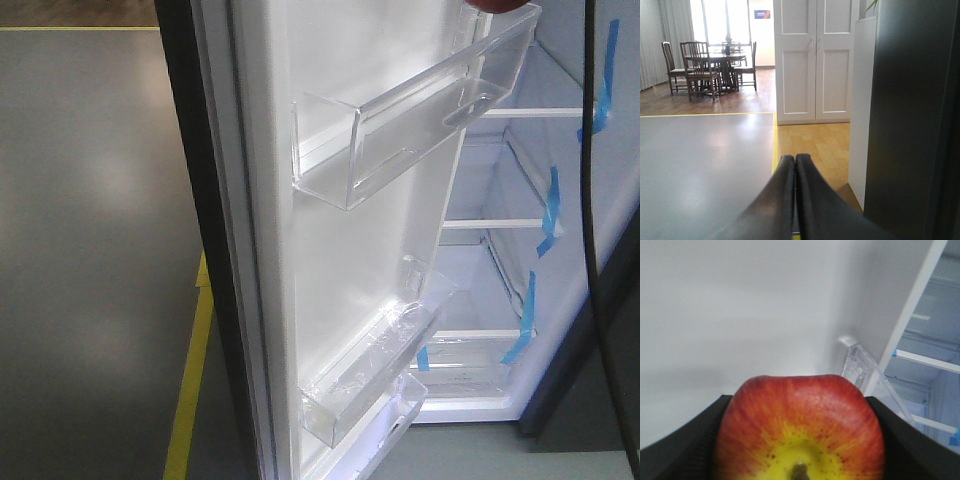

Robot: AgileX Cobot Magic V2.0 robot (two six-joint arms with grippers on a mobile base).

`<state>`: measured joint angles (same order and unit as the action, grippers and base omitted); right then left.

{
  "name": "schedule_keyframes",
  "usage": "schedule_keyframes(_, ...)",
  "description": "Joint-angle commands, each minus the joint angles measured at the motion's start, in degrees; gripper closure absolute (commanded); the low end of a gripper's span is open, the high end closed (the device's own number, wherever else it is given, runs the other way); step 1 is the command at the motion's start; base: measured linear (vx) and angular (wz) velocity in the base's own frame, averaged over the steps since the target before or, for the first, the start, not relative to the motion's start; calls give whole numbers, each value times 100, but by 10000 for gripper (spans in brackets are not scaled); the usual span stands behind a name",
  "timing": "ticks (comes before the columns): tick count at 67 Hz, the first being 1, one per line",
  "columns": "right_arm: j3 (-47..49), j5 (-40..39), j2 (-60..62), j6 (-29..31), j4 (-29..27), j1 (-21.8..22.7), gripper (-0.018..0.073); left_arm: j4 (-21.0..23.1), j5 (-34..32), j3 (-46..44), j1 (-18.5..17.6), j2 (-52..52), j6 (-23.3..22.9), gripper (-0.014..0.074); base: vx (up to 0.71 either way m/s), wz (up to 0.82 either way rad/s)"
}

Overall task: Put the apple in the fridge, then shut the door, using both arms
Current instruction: 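Raise the right gripper with the apple over the upper door bin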

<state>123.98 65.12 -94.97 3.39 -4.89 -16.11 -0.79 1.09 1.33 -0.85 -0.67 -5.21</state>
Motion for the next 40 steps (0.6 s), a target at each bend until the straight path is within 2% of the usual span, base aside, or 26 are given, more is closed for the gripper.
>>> schedule_keyframes(1, 183, -742, 36, 350, -504, 208, 387, 19, -432, -92, 13, -71, -49, 603, 0, 0)
schedule_keyframes(10, 185, -965, -138, 515, -628, 223, 387, 19, -432, -92, 13, -71, -49, 603, 0, 0)
schedule_keyframes(24, 178, -829, -291, 869, -917, 223, 366, 19, -432, -92, 13, -71, -49, 603, 0, 0)
schedule_keyframes(40, 178, -679, -460, 876, -917, 223, 230, 19, -432, -92, 13, -71, -49, 603, 0, 0)
